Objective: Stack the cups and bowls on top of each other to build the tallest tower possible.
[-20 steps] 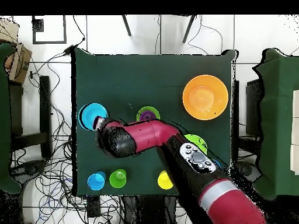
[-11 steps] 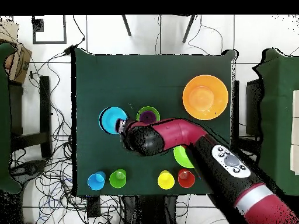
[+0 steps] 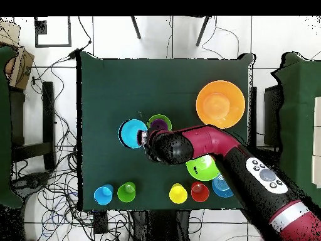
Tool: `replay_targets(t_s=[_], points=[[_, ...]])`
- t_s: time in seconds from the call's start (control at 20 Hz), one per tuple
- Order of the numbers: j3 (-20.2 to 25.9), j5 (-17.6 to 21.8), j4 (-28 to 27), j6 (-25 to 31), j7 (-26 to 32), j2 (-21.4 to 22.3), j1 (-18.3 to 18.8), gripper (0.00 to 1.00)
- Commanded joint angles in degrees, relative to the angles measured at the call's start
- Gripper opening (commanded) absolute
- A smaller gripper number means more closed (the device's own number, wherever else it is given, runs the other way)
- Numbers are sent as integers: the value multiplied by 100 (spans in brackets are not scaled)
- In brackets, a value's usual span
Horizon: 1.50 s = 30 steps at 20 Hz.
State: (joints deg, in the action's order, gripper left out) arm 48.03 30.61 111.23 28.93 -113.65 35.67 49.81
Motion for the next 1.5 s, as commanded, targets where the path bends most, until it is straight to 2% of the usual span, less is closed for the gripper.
replay_targets(t_s=[0.05, 0.3, 0.6, 1.3, 1.5], points=[[375, 438, -582, 611, 1739, -631, -3, 0], [429, 411, -793, 691, 1785, -853, 107, 0], [509, 279, -964, 975, 1716, -808, 123, 0], [790, -12, -1855, 2498, 2258, -992, 214, 0], [866, -41, -1944, 2870, 2280, -757, 229, 0]])
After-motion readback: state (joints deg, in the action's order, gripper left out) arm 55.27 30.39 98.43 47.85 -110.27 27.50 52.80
